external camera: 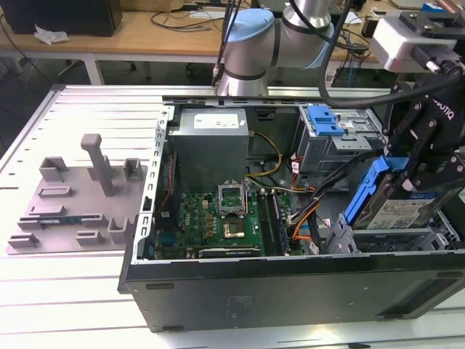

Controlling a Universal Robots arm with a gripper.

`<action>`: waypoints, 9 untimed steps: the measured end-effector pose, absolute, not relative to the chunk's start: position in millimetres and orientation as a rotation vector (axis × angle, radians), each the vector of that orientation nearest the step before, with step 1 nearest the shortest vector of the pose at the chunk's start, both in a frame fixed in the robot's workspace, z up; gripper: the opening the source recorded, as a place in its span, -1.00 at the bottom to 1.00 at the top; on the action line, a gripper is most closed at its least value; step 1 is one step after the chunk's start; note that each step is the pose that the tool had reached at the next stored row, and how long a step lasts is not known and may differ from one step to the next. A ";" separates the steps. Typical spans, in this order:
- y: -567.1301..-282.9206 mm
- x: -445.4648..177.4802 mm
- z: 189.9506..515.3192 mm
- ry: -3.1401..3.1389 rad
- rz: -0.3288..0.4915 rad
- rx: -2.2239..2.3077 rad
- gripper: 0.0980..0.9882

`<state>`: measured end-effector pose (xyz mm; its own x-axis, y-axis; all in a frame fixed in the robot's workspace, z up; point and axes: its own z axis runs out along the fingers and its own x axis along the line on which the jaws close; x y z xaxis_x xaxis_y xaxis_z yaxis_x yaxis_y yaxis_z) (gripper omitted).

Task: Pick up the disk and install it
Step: 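Insert the disk into the insertion slot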

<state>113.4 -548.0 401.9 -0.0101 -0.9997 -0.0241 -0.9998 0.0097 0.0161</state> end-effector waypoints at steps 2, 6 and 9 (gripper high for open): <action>-548.1 113.4 401.0 2.228 0.044 -2.206 -0.39; -548.3 113.3 399.8 2.228 0.044 -2.206 -0.08; -548.2 113.3 399.6 2.228 0.045 -2.206 -0.08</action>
